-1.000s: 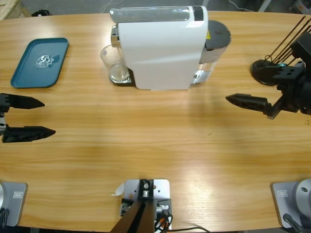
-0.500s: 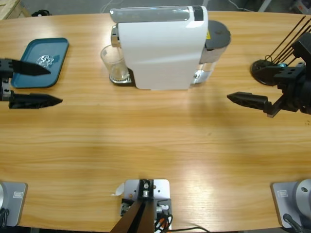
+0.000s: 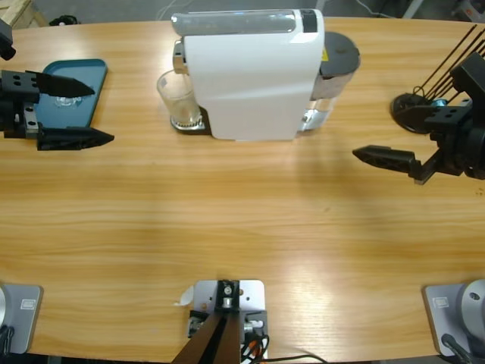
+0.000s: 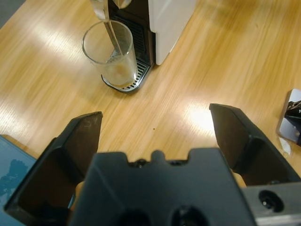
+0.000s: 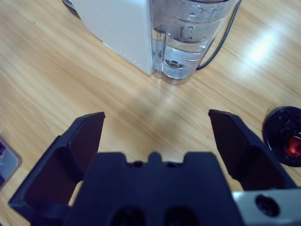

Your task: Pour coffee

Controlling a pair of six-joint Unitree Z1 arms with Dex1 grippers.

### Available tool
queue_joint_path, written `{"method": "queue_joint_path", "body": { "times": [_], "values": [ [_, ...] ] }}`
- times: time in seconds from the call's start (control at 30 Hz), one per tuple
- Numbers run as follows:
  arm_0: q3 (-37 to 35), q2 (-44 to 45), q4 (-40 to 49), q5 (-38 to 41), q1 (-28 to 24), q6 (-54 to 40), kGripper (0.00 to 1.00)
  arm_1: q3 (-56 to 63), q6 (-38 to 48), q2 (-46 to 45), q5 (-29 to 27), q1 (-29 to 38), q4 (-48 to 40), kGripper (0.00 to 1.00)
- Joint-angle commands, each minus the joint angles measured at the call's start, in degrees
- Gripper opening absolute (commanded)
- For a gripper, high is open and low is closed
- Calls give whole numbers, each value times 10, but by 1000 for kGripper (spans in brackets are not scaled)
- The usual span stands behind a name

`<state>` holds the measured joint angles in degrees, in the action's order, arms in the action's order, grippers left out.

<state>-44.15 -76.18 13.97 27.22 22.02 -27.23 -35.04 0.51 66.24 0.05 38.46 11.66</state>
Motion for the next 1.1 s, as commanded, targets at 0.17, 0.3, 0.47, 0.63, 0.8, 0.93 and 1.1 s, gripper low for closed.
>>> {"method": "queue_joint_path", "body": {
  "times": [0.17, 0.3, 0.47, 0.63, 0.8, 0.93, 1.1],
  "values": [
    [53, -14, -52, -14, -7, -12, 1000, 13, 2, 23, 2, -8, 14, 1000],
    [57, -9, -52, -28, -7, -10, 1000, 13, -2, 23, 2, -8, 16, 1000],
    [60, -12, -52, -35, -7, -9, 1000, 14, -1, 26, 2, -8, 14, 1000],
    [62, -9, -52, -39, -7, -9, 1000, 12, -1, 31, 3, -8, 13, 1000],
    [62, -8, -52, -48, -7, -9, 1000, 12, -1, 29, 5, -8, 13, 1000],
    [62, -6, -52, -51, -7, -8, 1000, 12, 0, 33, 5, -8, 13, 1000],
    [64, -1, -52, -54, -6, -8, 1000, 11, 0, 38, 5, -8, 13, 1000]
  ]
}}
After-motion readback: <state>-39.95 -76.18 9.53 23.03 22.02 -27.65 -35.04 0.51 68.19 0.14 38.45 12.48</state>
